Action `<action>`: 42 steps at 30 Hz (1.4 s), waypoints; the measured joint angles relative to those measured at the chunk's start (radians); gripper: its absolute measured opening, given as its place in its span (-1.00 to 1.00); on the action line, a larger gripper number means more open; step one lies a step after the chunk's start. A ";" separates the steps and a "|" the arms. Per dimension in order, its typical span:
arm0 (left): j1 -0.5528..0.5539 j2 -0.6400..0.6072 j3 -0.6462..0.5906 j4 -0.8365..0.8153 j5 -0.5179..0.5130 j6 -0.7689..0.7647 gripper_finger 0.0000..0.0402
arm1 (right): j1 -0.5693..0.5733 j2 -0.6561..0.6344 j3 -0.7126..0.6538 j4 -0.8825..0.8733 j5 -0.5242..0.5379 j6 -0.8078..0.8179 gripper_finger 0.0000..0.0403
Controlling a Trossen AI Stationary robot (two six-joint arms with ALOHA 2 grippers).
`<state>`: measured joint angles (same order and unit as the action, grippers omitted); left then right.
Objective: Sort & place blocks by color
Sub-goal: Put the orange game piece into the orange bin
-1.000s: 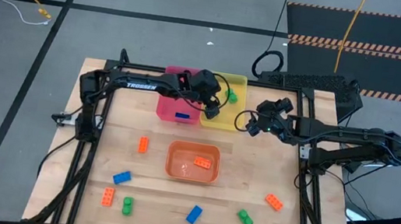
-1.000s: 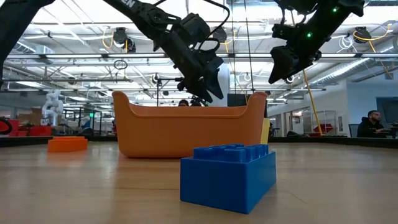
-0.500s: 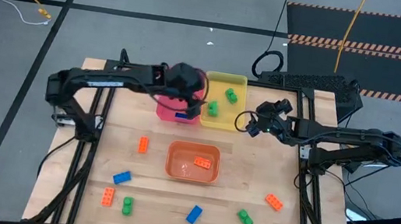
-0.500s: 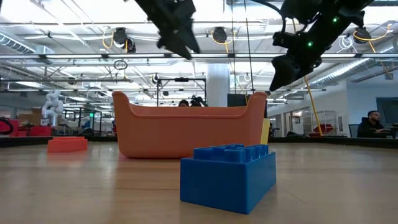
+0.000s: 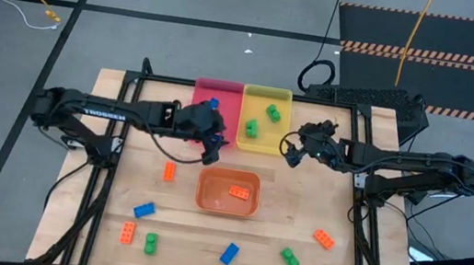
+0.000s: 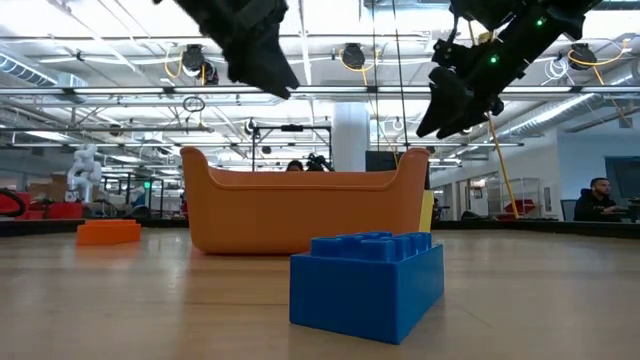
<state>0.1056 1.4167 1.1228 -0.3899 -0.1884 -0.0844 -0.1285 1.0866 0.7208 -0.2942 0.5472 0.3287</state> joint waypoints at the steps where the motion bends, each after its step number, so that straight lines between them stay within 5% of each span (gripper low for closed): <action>1: 0.003 -0.011 -0.034 0.051 0.000 -0.004 0.14 | 0.007 0.000 0.000 0.001 -0.006 -0.002 0.68; 7: 0.019 -0.104 -0.215 0.193 0.026 -0.067 0.14 | 0.040 0.000 0.000 -0.070 -0.136 0.005 0.68; 13: 0.017 -0.204 -0.263 -0.072 0.000 -0.282 0.14 | 0.051 0.000 0.000 -0.189 -0.145 0.091 0.68; 17: 0.013 -0.222 -0.263 -0.256 0.015 -0.467 0.14 | 0.050 0.000 0.000 -0.168 -0.018 0.101 0.68; 24: -0.020 -0.214 -0.263 -0.483 0.109 -0.627 0.14 | 0.050 0.000 0.000 -0.156 0.051 0.054 0.68; 33: -0.069 -0.150 -0.263 -0.632 0.086 -0.832 0.14 | 0.015 0.000 0.000 -0.151 0.054 0.018 0.68; 42: -0.079 -0.040 -0.262 -0.588 0.084 -0.850 0.14 | -0.003 0.000 -0.003 -0.150 0.052 0.002 0.68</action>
<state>0.0261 1.3764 0.8604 -0.9779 -0.1047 -0.9348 -0.1314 1.0866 0.7175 -0.4442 0.5994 0.3304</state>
